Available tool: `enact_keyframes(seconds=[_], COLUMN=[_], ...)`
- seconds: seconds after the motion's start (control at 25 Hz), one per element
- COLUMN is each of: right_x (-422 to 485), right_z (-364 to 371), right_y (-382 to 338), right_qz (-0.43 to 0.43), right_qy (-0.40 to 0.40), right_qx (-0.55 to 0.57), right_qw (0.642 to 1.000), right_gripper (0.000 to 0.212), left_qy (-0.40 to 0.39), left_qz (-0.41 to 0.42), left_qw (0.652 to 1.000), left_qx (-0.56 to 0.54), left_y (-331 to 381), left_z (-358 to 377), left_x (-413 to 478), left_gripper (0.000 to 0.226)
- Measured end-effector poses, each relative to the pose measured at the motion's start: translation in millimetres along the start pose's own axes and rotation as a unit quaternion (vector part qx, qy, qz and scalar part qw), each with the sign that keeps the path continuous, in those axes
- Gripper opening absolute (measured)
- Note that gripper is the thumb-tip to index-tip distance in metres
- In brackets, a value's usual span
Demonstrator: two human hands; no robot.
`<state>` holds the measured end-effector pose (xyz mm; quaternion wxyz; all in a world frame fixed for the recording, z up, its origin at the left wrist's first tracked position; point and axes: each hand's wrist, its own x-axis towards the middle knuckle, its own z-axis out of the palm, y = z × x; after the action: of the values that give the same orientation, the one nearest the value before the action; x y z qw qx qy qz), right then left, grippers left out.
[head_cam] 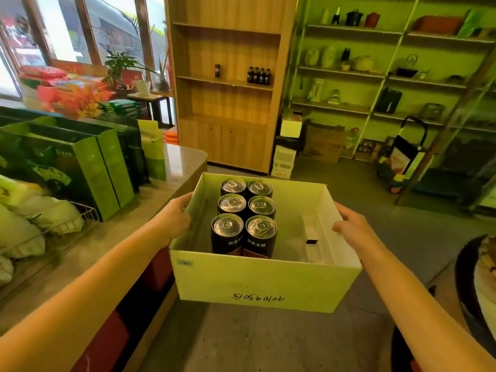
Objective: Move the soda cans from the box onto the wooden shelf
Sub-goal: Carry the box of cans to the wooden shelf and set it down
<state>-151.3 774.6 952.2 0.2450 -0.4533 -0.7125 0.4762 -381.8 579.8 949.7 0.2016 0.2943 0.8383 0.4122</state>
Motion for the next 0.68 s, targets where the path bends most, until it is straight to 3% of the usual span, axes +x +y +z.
enact_keyframes(seconds=[0.4, 0.68], right_x=[326.1, 581.8], right_z=[47.2, 69.8], right_y=[-60.4, -84.1], right_qz=[0.007, -0.029], right_qy=[0.028, -0.011], right_qx=[0.013, 0.019], right_qw=[1.000, 0.999], right_gripper=[0.060, 0.062], left_qy=[-0.003, 0.019], left_qz=[0.009, -0.015], left_qw=[1.000, 0.999], left_qx=[0.009, -0.022], left_y=[74.4, 108.6], left_z=[10.0, 50.4], left_x=[331.2, 556.7], left_gripper=[0.069, 0.071])
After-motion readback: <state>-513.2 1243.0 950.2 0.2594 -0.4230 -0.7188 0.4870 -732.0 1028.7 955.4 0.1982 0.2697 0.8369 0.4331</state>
